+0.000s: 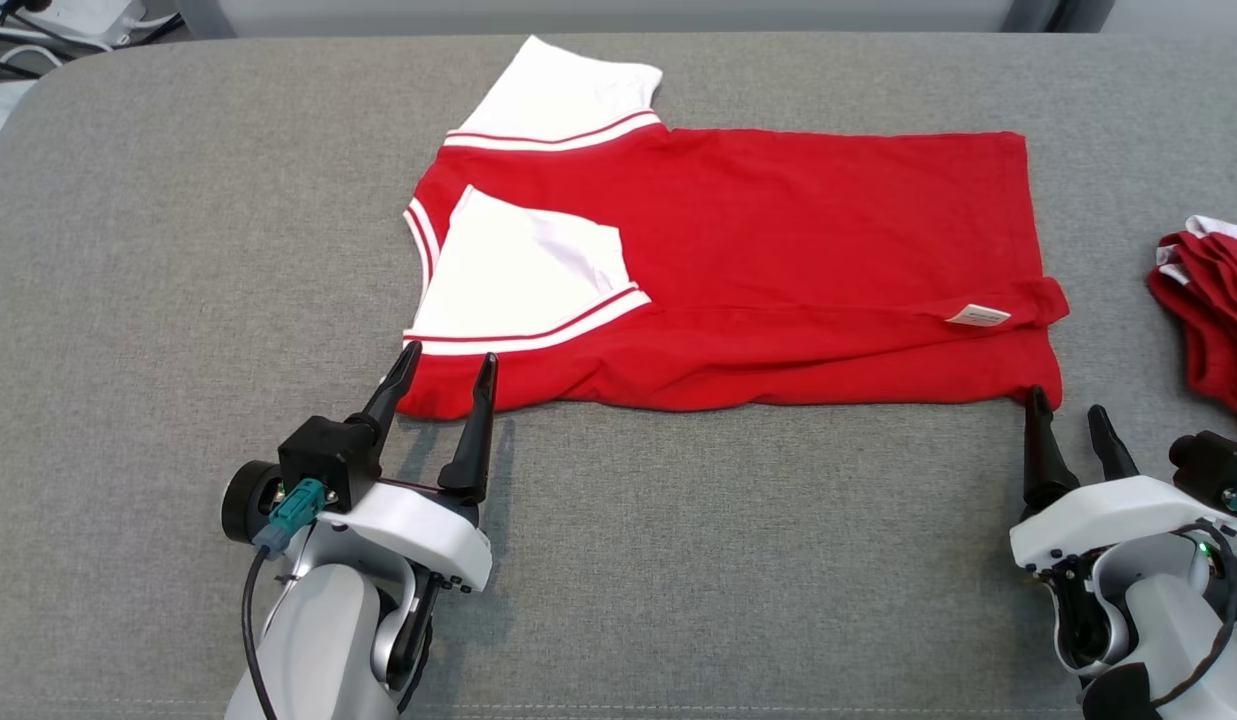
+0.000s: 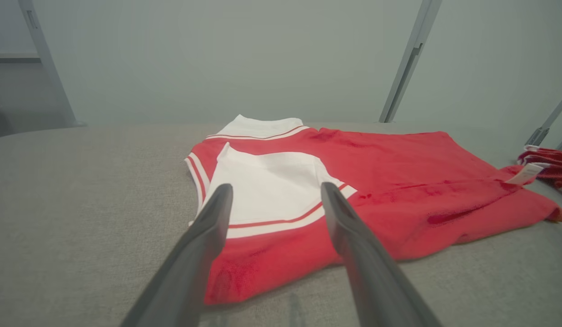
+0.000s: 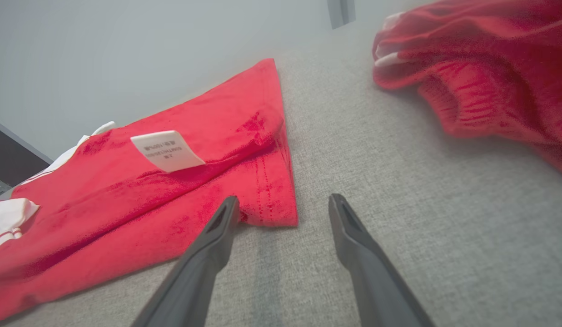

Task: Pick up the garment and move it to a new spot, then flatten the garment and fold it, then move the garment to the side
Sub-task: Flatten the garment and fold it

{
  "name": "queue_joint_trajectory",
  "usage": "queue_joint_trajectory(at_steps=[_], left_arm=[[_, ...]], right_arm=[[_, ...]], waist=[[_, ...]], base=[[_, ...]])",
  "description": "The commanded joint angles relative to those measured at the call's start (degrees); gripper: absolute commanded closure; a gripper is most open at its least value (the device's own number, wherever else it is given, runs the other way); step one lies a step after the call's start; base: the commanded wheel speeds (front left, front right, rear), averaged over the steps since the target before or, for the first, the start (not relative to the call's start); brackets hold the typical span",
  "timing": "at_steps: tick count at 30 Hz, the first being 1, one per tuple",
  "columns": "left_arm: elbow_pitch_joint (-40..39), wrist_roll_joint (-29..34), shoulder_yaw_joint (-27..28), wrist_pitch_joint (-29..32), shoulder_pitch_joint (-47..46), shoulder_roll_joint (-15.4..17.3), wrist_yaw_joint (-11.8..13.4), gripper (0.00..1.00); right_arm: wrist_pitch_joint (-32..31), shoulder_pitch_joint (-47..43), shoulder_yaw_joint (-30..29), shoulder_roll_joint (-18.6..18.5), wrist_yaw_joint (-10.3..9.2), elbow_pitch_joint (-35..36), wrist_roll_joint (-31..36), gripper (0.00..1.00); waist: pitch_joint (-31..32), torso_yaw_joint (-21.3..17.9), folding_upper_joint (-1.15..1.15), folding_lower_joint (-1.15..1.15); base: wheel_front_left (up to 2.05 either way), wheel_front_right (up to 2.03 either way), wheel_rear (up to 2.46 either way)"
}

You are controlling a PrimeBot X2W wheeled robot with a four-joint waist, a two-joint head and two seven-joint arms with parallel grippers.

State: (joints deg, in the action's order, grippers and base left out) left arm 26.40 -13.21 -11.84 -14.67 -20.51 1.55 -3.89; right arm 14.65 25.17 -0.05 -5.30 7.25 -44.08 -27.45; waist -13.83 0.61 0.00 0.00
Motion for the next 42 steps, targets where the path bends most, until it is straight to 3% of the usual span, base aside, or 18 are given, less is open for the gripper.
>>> queue_joint_trajectory(at_steps=[1, 16, 28, 36, 38, 40, 42], left_arm=[[-1.6, 0.3, 1.7, -0.3, -0.6, 1.3, 0.5, 0.00], [-2.1, 1.1, 1.8, -0.3, -0.2, 1.3, 0.4, 0.00], [-2.7, 0.8, 0.4, -0.3, 0.7, 1.3, 0.3, 0.00], [-2.1, 0.8, -0.3, -0.3, 0.7, 1.3, 0.4, 0.00], [-2.0, 0.8, -0.2, -0.3, 0.6, 1.3, 0.4, 0.00], [-1.9, 0.8, 0.0, -0.3, 0.6, 1.3, 0.3, 0.00], [-1.7, 0.8, 0.1, -0.3, 0.8, 1.3, 0.3, 0.00]], right_arm=[[0.3, 0.3, 0.5, 0.3, 0.24, 0.3, -1.7, 0.00], [0.3, 3.3, 1.7, -0.3, 0.24, -1.3, -6.8, 0.00], [0.3, 1.5, 3.3, -1.4, 0.24, 1.8, -13.6, 0.00], [0.3, 2.1, 4.8, -2.1, 0.24, 0.3, -14.0, 0.00], [0.3, 2.3, 4.9, -2.1, 0.24, 0.0, -14.1, 0.04], [0.3, 2.7, 5.1, -2.2, 0.24, -0.1, -13.9, 0.24], [0.3, 2.8, 5.4, -2.3, 0.24, 0.0, -13.5, 0.53]], waist=[[-0.5, 0.5, 0.00, 0.00], [-2.4, 1.7, 0.00, 0.00], [-2.1, 1.4, 0.00, 0.00], [-2.2, 1.7, 0.00, 0.00], [-2.3, 1.8, 0.00, 0.00], [-2.3, 2.1, 0.00, 0.00], [-2.3, 2.4, 0.00, 0.00]], base=[[0.00, 0.00, 0.00], [0.00, 0.00, 0.00], [0.00, 0.00, 0.00], [0.00, 0.00, 0.00], [0.00, 0.00, 0.00], [0.00, 0.00, 0.00], [0.00, 0.00, 0.00]])
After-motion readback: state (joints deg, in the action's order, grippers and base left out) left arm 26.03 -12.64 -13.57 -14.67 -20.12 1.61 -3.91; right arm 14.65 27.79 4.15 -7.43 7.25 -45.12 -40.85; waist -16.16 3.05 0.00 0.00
